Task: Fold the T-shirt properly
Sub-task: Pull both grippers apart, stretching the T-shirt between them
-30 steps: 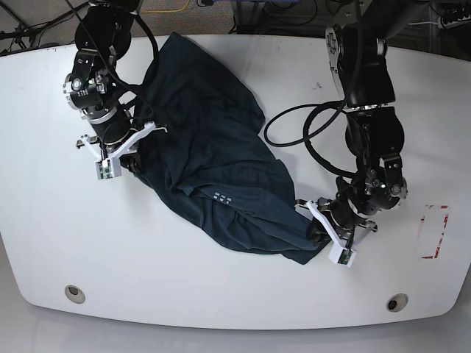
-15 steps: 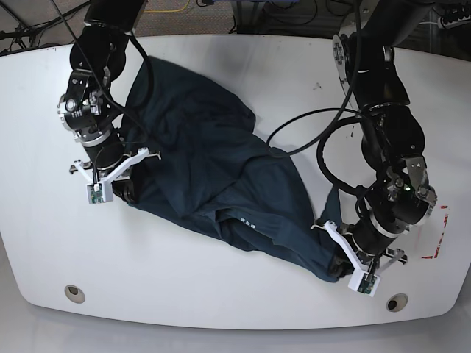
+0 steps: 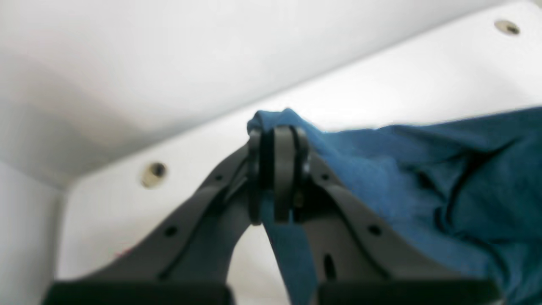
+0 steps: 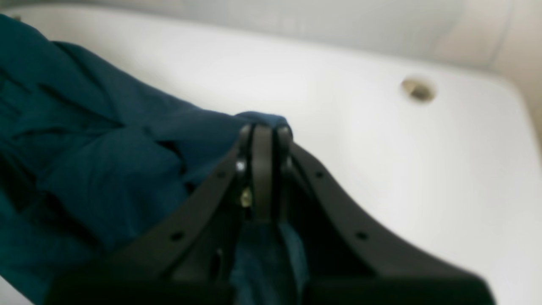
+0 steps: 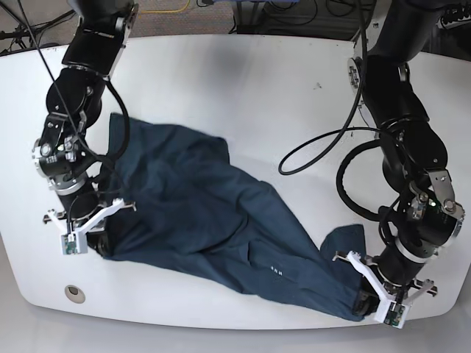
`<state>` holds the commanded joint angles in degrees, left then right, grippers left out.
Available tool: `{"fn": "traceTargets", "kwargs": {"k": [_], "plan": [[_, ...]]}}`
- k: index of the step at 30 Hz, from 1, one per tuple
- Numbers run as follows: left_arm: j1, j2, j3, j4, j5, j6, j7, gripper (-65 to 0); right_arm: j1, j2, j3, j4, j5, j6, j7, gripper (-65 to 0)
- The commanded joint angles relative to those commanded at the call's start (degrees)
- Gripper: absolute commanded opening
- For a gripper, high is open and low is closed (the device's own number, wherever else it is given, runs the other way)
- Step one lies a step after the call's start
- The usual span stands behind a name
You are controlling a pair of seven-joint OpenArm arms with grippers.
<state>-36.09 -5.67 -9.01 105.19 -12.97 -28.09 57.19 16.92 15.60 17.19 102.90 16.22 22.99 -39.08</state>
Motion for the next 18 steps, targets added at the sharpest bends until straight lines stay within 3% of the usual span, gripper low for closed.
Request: {"fn": "traceTargets", "kwargs": {"k": [4,13,18], "plan": [[0.1,0.0,-0.1,0.2,0.0,0.0,0.0,-65.0,5.0,3.2,-1.6,-2.5,0.0,0.00,-1.8,-63.7],[-1.3,-1.4,-6.2,3.2,-0.1,0.0,0.1,-65.0,12.7,6.2,-3.0,-4.6,0.1,0.00,-3.5,-63.7],[-3.5,-5.6,-6.9,3.2,-0.2,0.0,2.0,-65.0,14.2,7.1,-3.7,-4.2,0.2,0.00,-4.2,-63.7]]}}
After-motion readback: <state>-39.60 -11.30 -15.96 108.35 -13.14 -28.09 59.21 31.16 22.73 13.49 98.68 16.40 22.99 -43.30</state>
